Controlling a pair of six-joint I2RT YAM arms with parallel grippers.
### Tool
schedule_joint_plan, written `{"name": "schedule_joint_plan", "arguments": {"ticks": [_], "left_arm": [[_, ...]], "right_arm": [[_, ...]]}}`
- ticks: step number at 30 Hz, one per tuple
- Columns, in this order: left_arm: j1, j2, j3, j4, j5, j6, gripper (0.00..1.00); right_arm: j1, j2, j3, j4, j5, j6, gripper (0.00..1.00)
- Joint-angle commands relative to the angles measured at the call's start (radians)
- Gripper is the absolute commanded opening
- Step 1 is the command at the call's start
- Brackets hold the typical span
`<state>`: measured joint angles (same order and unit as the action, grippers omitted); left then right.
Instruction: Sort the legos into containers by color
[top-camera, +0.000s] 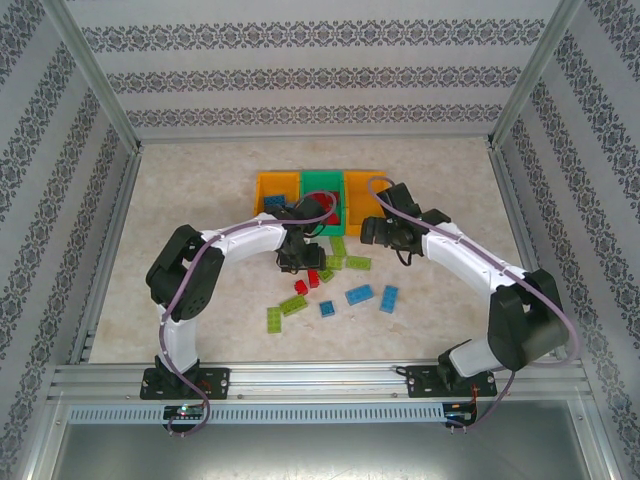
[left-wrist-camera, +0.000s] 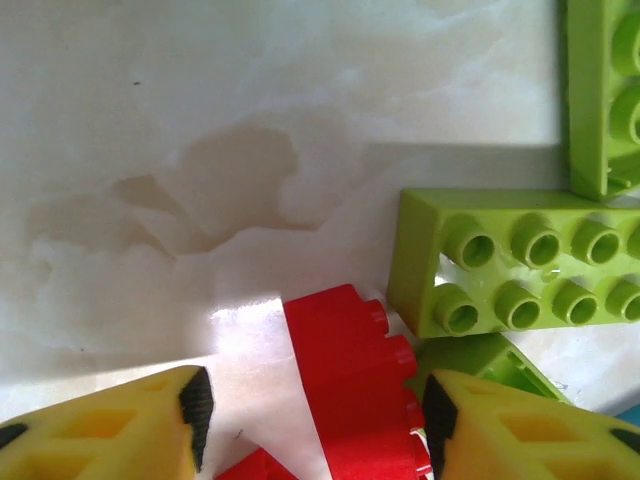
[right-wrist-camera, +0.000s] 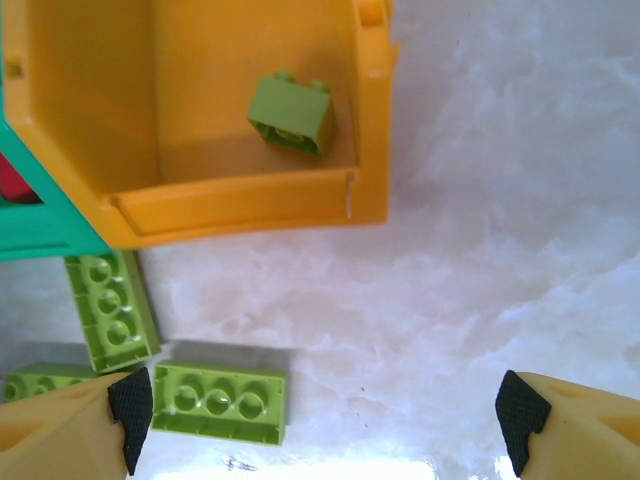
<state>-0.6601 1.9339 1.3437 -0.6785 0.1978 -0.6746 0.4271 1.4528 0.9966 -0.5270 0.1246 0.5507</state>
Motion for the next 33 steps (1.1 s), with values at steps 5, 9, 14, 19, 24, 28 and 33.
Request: {"name": "schedule_joint_plan", "arguments": {"ticks": [5, 9, 14, 19, 24, 28, 33], "left_arm": [[-0.014, 0.014, 0.009, -0.058, -0.05, 0.014, 0.47], [-0.014, 0.015, 0.006, -0.067, -0.06, 0.021, 0.41], [-0.013, 0.006, 0.002, -0.1, -0.104, 0.041, 0.36], [-0.009, 0.0, -0.001, -0.112, -0.124, 0.058, 0.31], [-0.008, -0.011, 0.0, -0.112, -0.13, 0.06, 0.27], [-0.009, -0.04, 0.016, -0.124, -0.146, 0.061, 0.26], [-0.007, -0.08, 0.104, -0.158, -0.176, 0.089, 0.25]], "right_arm": [[-0.008, -0.024, -0.048, 0.0, 0.009, -0.094, 0.91], [-0.008, -0.022, -0.056, -0.01, 0.01, -0.097, 0.92], [-0.009, -0.014, -0.064, -0.017, 0.002, -0.084, 0.92], [-0.005, -0.008, -0.07, -0.022, -0.002, -0.084, 0.92], [-0.004, -0.017, -0.083, -0.017, -0.002, -0.075, 0.92], [-0.001, -0.023, -0.091, -0.013, -0.006, -0.071, 0.92], [0.041, -0.009, -0.09, -0.021, 0.005, -0.099, 0.92]]}}
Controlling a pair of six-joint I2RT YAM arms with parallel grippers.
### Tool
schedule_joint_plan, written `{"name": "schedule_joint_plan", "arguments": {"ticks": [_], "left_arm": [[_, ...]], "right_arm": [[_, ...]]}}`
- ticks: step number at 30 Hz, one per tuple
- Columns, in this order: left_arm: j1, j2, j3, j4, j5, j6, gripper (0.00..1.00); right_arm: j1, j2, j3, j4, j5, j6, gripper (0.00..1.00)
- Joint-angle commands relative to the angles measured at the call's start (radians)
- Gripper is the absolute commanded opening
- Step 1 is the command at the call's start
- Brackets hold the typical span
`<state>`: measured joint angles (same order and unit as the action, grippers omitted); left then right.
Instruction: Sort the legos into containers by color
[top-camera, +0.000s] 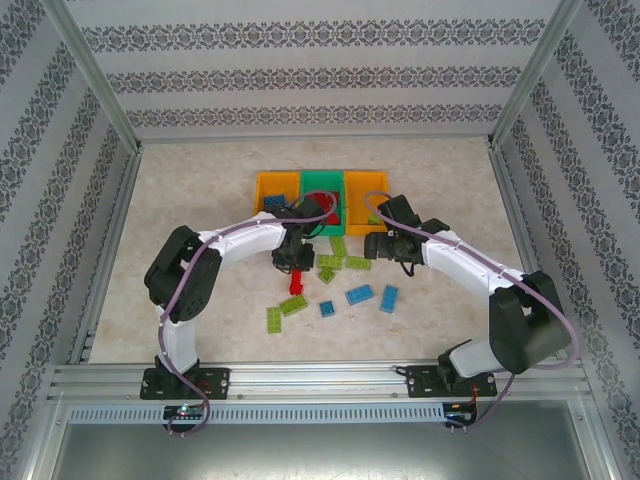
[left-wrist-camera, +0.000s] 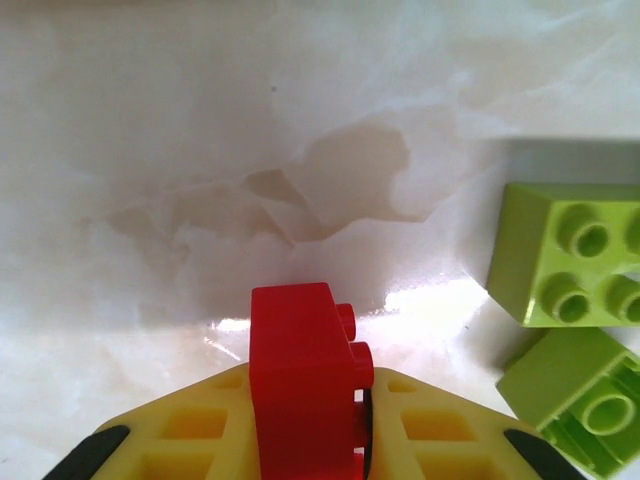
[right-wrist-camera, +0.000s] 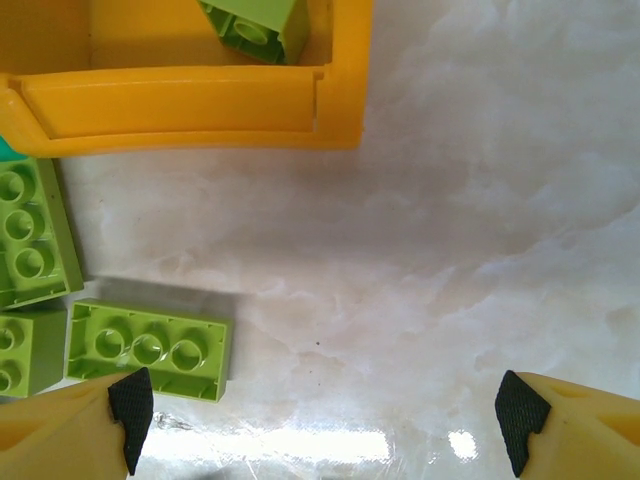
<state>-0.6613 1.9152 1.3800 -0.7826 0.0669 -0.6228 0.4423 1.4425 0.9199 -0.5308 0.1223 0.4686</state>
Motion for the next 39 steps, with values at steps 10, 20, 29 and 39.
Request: {"name": "schedule_joint_plan", "arguments": {"ticks": [10, 20, 29, 39], "left_arm": [[0.073, 0.023, 0.341, -0.083, -0.074, 0.128, 0.25], [0.153, 0.256, 0.631, -0.075, -0.027, 0.206, 0.23], [0.18, 0.372, 0.786, -0.068, 0.03, 0.2, 0.31], [0.181, 0.314, 0.705, -0.044, 0.05, 0.176, 0.68]], "right_arm": [[0.068, 0.016, -0.061, 0.038, -0.006, 0.186, 0.9], [0.091, 0.074, -0.073, 0.095, -0.019, 0.287, 0.85], [0.113, 0.105, -0.081, 0.161, -0.045, 0.419, 0.84], [0.119, 0.19, -0.033, 0.152, -0.033, 0.448, 0.79]]}}
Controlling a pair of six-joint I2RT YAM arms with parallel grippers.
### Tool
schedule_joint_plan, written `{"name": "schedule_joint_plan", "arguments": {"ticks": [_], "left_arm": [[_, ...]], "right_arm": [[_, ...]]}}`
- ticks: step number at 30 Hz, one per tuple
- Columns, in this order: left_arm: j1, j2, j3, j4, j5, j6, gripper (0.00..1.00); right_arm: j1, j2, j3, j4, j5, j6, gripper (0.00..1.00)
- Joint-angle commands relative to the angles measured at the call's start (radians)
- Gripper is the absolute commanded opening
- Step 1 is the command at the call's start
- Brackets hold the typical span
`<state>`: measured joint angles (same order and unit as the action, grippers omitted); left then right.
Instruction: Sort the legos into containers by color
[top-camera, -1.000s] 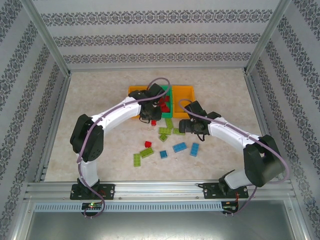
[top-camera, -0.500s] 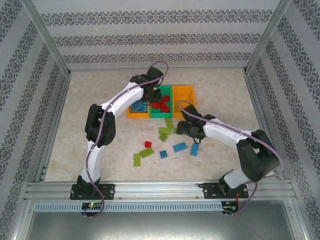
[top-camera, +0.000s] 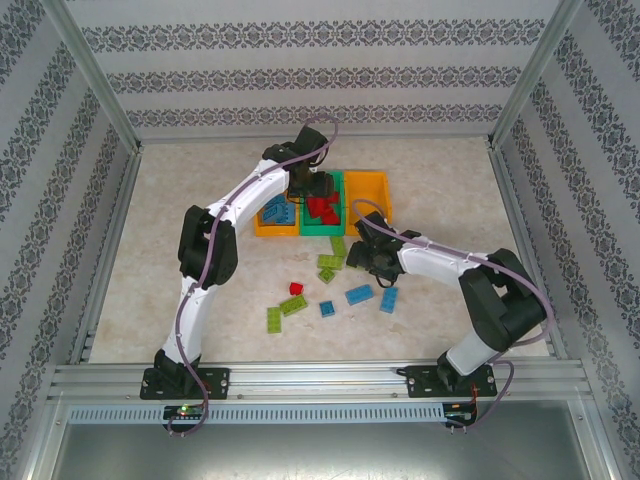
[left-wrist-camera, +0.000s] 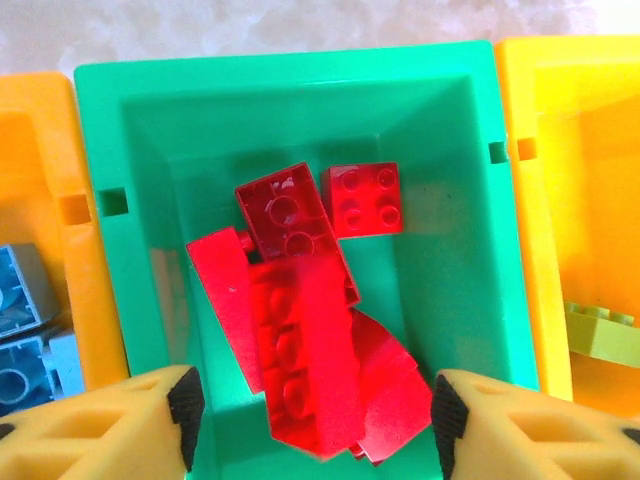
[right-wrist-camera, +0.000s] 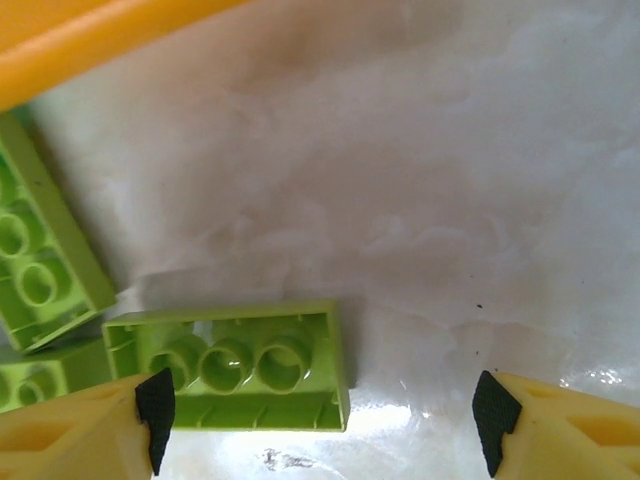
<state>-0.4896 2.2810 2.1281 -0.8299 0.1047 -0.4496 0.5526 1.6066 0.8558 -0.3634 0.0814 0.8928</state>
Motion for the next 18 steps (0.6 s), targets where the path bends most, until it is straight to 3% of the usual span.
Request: {"name": "schedule_joint_plan", "arguments": {"ticks": [1, 8, 15, 18], "left_arm": [[0.009, -0.072, -0.069, 0.015, 0.012, 0.002, 0.71], [0.009, -0.239, -0.263, 0.104, 0.008, 0.02, 0.85], [0.009, -0.347, -0.412, 0.141, 0.011, 0.019, 0.86], [0.009, -0.364, -0.446, 0.134, 0.007, 0.019, 0.87]], "right_arm": [[0.008, 0.031, 0.031, -0.022, 0.007, 0.025, 0.77], [-0.006, 0.011, -0.025, -0.065, 0.02, 0.028, 0.69], [0.026, -0.14, -0.103, -0.098, 0.018, 0.057, 0.65], [0.051, -0.178, -0.063, -0.165, 0.048, 0.001, 0.7]]}}
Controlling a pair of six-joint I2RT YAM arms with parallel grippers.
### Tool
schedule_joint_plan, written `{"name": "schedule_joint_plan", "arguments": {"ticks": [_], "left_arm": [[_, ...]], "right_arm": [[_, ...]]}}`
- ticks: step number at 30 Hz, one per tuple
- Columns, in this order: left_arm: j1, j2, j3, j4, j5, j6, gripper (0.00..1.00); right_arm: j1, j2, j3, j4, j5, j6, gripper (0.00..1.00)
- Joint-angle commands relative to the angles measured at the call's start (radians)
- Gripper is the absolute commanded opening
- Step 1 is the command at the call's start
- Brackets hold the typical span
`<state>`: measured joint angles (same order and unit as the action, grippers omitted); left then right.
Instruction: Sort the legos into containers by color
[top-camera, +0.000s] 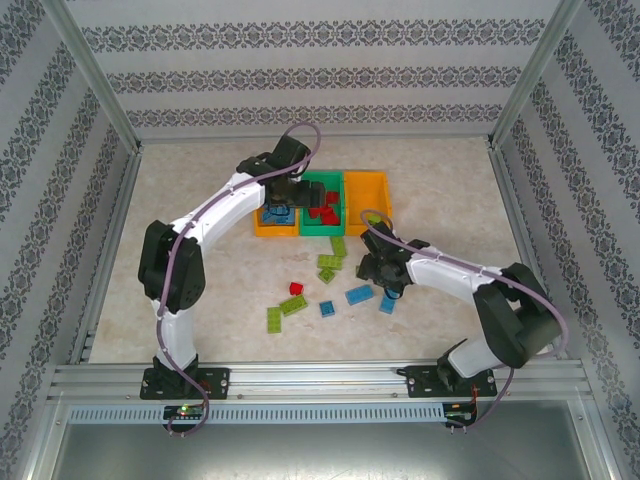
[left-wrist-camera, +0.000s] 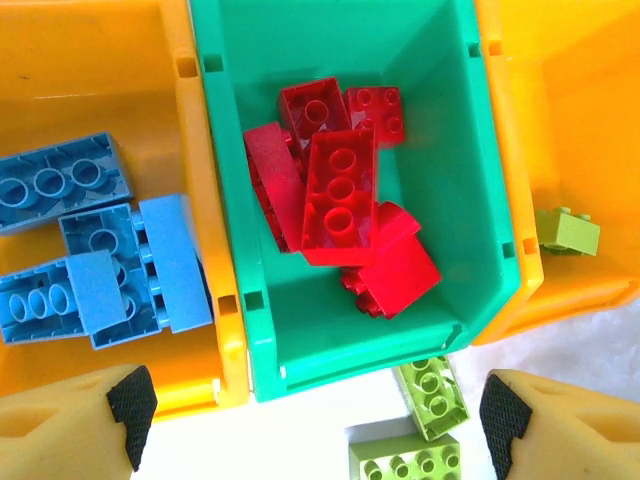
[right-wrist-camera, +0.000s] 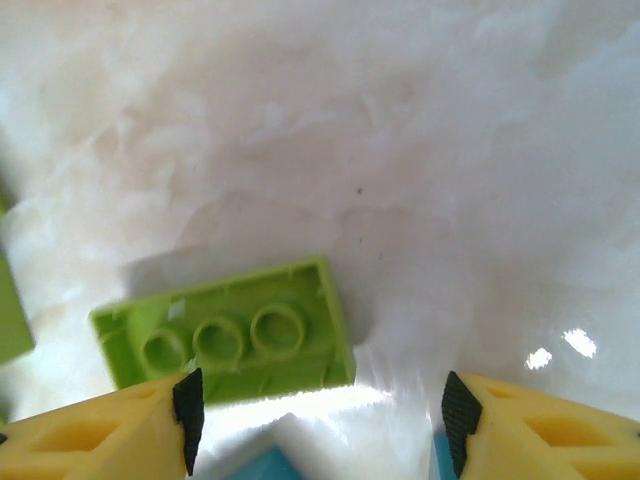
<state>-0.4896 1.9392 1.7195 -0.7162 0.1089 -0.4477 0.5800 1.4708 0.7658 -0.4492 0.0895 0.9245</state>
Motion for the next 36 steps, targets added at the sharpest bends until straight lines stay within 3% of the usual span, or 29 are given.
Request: {"name": "schedule_joint_plan", "arguments": {"ticks": [1, 3, 7, 13, 14, 17, 23, 36], "left_arm": [[0.009, -0.03, -0.05, 0.023, 0.002, 0.013, 0.86], [0.009, -0.044, -0.076, 0.034, 0.004, 0.005, 0.86], [0.009, -0.065, -0.109, 0.046, 0.004, -0.007, 0.87], [0.009, -0.092, -0.157, 0.048, -0.012, 0.003, 0.87], [0.009, -0.098, -0.168, 0.049, -0.017, 0.004, 0.87], [0.009, -0.116, -0.194, 0.049, -0.028, 0.0, 0.88], [0.009, -0.143, -0.225, 0.055, -0.034, -0.006, 0.88], [0.009, -0.208, -0.282, 0.07, -0.066, -0.001, 0.93]], "right_arm": [[0.024, -0.055, 0.045, -0.1, 0.05, -0.058, 0.75], [0.017, -0.07, 0.068, -0.095, 0.038, -0.137, 0.82], [-0.016, -0.04, 0.151, -0.152, 0.026, -0.339, 0.87], [-0.055, 0.085, 0.284, -0.271, -0.099, -0.576, 0.93], [-0.057, 0.105, 0.293, -0.28, -0.123, -0.576, 0.97], [-0.059, 0.157, 0.306, -0.297, -0.156, -0.501, 0.98], [-0.007, 0.168, 0.266, -0.224, -0.07, -0.362, 0.98], [-0.003, 0.286, 0.269, -0.199, -0.041, -0.388, 0.96]]}}
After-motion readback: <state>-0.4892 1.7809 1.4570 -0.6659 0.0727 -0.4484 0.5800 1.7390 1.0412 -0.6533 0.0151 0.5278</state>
